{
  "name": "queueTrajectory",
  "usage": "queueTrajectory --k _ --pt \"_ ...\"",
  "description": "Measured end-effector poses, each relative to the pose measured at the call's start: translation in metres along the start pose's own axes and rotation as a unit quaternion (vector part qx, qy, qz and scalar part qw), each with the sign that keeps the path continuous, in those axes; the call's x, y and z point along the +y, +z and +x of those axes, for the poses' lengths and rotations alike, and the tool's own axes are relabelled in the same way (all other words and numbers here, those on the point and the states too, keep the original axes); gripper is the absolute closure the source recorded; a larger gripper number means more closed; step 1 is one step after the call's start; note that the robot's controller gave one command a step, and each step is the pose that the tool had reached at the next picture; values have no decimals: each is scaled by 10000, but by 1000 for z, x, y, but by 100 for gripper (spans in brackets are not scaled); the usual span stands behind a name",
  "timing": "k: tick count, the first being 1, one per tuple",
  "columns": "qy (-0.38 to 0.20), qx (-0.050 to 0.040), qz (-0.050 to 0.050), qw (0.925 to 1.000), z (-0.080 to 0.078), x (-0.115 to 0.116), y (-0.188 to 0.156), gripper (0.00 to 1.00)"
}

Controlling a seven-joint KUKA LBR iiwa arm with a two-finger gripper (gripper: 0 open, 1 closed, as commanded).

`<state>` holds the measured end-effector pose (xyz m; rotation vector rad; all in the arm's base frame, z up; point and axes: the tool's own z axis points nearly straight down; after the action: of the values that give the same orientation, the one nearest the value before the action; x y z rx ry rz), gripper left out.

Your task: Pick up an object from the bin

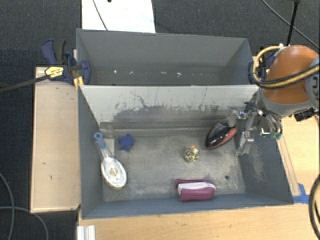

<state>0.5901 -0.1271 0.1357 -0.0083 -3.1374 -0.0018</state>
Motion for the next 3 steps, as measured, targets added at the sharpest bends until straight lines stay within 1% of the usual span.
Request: queueTrajectory --k 1,2,3 --pt "1893 -72 20 9819 4 1 61 0" --pt "1850 -42 10 9827 6 4 63 100" --pt "1828 -37 6 9831 6 5 64 0"
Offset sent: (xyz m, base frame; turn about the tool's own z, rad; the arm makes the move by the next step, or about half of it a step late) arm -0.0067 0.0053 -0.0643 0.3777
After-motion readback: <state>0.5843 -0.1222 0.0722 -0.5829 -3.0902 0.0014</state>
